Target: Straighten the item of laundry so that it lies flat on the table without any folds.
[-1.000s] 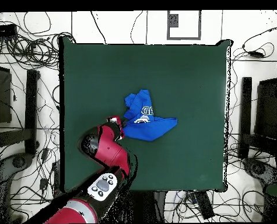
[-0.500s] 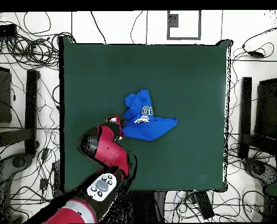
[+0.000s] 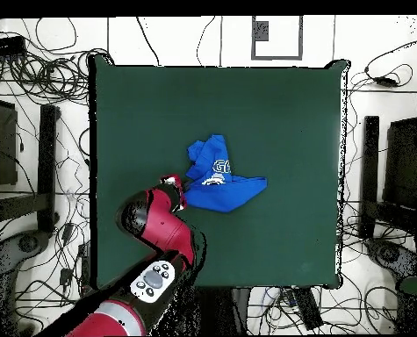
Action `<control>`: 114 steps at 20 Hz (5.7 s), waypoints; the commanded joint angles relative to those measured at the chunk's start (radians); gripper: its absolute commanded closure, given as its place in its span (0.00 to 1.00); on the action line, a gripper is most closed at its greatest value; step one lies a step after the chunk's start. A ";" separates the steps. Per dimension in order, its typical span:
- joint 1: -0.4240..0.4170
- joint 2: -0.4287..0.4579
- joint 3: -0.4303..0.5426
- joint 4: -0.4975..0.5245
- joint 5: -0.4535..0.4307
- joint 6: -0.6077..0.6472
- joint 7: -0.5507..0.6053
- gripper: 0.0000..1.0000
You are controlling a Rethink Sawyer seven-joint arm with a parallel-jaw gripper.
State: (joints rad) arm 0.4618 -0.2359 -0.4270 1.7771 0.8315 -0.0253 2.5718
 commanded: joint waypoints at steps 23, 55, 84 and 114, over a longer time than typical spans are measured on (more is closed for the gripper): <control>0.044 0.012 0.091 -0.079 0.016 0.075 0.151 0.00; 0.078 0.025 0.060 -0.082 0.050 0.138 0.178 0.00; 0.055 0.038 0.082 -0.062 -0.014 0.107 0.108 0.00; 0.039 0.029 0.093 -0.058 -0.042 0.119 0.103 0.00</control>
State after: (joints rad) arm 0.5101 -0.2266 -0.4353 1.7597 0.8216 -0.0152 2.5718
